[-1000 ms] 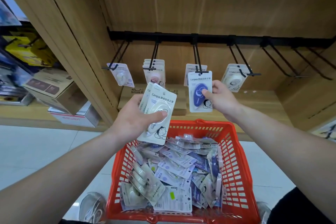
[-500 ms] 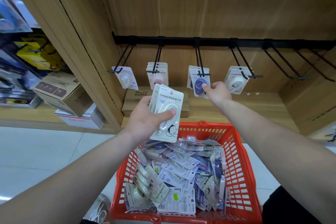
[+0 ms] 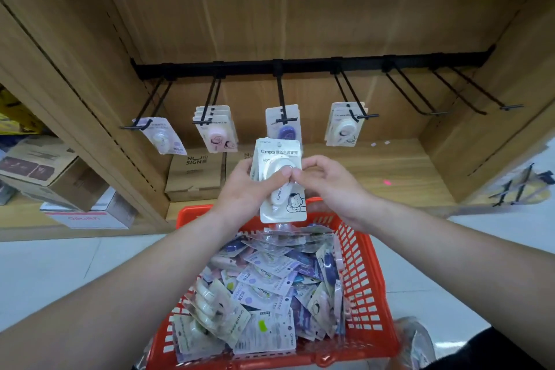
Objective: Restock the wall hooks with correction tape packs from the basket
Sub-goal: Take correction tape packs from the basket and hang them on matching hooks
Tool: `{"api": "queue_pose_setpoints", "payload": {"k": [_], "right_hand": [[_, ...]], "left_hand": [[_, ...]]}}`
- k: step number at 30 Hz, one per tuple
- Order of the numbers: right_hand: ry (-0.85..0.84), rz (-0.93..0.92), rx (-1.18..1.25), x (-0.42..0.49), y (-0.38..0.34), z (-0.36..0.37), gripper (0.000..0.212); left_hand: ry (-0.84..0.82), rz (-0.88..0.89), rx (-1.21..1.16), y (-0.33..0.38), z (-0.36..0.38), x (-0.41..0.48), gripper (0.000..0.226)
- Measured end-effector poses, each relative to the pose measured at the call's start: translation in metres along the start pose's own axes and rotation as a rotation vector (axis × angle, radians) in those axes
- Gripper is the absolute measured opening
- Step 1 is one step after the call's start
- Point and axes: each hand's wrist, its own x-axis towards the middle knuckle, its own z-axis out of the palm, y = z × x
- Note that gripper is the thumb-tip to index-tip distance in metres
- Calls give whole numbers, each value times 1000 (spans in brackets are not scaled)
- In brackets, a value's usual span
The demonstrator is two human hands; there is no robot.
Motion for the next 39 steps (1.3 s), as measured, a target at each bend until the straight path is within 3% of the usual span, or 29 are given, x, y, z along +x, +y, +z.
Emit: {"api": "queue_pose_setpoints", "payload": {"k": [3, 6, 10, 12, 19, 28, 33, 39], "right_hand": [[16, 10, -9, 4, 5, -18, 25], [73, 21, 75, 8, 8, -31, 21], [98, 53, 178, 16, 15, -52, 9], [145, 63, 170, 20, 19, -64, 8], [425, 10, -52, 36, 35, -111, 12], [483, -31, -48, 58, 36, -110, 11], [581, -15, -141, 61, 39, -106, 12], [580, 11, -227, 68, 32, -109, 21]], "left_hand": [[-27, 4, -5, -1, 15, 3, 63], [-84, 0, 5, -1, 25, 10, 77], [-104, 2, 36, -4, 34, 21, 40], [-79, -2, 40, -5, 35, 27, 33], [-4, -11, 15, 0, 33, 43, 41], [-43, -18, 7, -1, 39, 44, 45], [-38, -8, -10, -2, 35, 44, 43], [-47, 16, 0, -2, 33, 42, 40]]}}
